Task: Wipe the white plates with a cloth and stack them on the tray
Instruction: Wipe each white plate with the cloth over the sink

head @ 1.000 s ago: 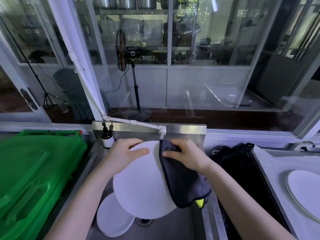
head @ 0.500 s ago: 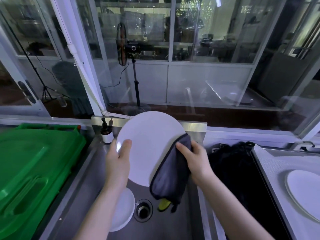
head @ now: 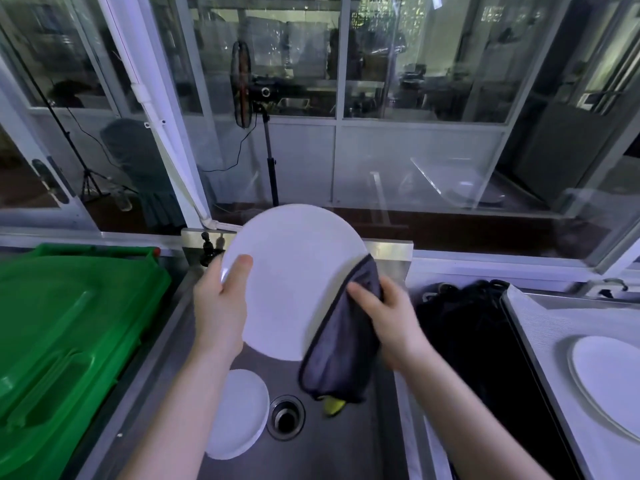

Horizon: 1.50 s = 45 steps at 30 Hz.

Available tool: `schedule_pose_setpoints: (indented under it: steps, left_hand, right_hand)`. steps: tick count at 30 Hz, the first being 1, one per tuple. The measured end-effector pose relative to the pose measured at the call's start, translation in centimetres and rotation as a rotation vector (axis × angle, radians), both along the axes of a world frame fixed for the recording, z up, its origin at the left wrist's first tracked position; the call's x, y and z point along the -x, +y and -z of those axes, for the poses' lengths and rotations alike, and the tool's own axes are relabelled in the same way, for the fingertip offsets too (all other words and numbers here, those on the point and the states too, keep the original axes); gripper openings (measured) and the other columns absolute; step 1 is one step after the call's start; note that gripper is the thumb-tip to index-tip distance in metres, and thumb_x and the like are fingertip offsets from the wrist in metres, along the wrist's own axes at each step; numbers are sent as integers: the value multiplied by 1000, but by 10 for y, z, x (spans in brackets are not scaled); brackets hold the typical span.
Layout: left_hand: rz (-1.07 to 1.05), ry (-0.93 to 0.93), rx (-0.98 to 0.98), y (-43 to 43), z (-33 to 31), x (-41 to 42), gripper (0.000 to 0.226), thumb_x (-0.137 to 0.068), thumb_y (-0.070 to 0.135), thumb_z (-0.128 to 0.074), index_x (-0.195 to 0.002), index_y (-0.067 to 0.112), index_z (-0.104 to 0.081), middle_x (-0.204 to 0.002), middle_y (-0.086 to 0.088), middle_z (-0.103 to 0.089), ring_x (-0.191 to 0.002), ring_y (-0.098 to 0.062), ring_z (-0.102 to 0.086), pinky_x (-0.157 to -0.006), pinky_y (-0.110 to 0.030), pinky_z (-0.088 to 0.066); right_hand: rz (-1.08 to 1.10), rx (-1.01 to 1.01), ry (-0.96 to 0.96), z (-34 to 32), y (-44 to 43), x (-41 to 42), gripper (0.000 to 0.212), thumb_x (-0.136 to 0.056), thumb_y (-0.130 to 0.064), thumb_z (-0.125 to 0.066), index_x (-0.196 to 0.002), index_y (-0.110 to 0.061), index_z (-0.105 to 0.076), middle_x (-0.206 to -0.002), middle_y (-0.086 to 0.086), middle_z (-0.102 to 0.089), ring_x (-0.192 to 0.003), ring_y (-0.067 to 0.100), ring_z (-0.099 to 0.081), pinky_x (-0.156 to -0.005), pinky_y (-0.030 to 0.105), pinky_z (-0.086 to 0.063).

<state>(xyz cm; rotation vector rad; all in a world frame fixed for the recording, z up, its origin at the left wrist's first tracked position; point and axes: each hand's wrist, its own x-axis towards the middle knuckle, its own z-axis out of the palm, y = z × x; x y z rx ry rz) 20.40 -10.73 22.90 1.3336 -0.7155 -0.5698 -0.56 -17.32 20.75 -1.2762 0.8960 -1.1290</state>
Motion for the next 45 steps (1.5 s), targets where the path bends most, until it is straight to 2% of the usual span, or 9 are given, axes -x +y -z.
schedule_pose_setpoints:
  steps: [6,14,22,26,30,35,39,42,45]
  left_hand:
    - [141,-204,-63,1,-4,-9,19,-91,42,-60,-88,59,-68,-95,27,-74,-83,9,-68,-72,-27,-49]
    - [550,-832,-338,-13,-21,-5,16,-86,51,-69,-86,35,-67,-88,2,-71,-86,-15,-63,-76,-35,-48]
    - [66,-216,-184,2,21,12,13,-82,45,-68,-76,34,-63,-70,20,-65,-73,-8,-59,-66,-29,-44]
    - [13,174,-140,10,54,51,20,-93,43,-66,-107,30,-60,-100,22,-70,-101,-1,-67,-83,-25,-49]
    - [-75,134,-25,-1,53,55,10,-101,33,-59,-108,39,-61,-104,23,-72,-100,6,-66,-83,-14,-50]
    - [126,-78,-49,3,35,20,10,-91,41,-60,-98,35,-62,-95,24,-73,-87,5,-67,-72,-16,-53]
    - [360,-398,-129,1,9,1,28,-84,53,-59,-101,31,-62,-94,5,-73,-79,-8,-62,-74,-33,-46]
    - [416,-632,-164,-4,-5,8,53,-80,62,-54,-101,14,-62,-91,-20,-64,-73,-20,-53,-69,-33,-36]
    - [341,-568,-113,-2,-6,9,48,-83,53,-60,-97,7,-62,-85,-22,-60,-72,-14,-45,-67,-32,-34]
  right_hand:
    - [30,-6,21,0,-4,1,12,-89,-13,-70,-100,-14,-71,-101,3,-76,-101,21,-69,-88,37,-55]
    - [-299,492,724,-35,-21,7,27,-83,-25,-77,-69,-34,-56,-63,-23,-62,-64,-15,-52,-62,9,-39]
    - [110,-37,114,9,-8,18,7,-88,-19,-72,-90,-12,-72,-88,1,-77,-92,19,-70,-83,35,-56]
    - [258,-395,-260,31,16,4,7,-91,-16,-68,-94,-10,-71,-96,10,-76,-97,26,-71,-85,37,-56]
    - [220,-414,-270,35,26,-3,5,-90,-13,-69,-91,-9,-71,-95,12,-76,-92,25,-72,-73,32,-59]
    - [134,-11,153,-11,-12,21,14,-87,-18,-72,-95,-7,-71,-94,9,-76,-99,27,-70,-88,42,-57]
    - [-95,448,706,-60,-30,26,12,-83,-26,-76,-82,-16,-69,-81,-8,-72,-79,1,-64,-70,26,-46]
    - [-194,583,816,-72,-27,14,14,-81,-30,-79,-74,-31,-67,-72,-16,-68,-72,-6,-61,-65,16,-43]
    - [-94,503,745,-58,-28,17,25,-86,-27,-74,-82,-3,-67,-81,12,-71,-75,17,-62,-77,36,-48]
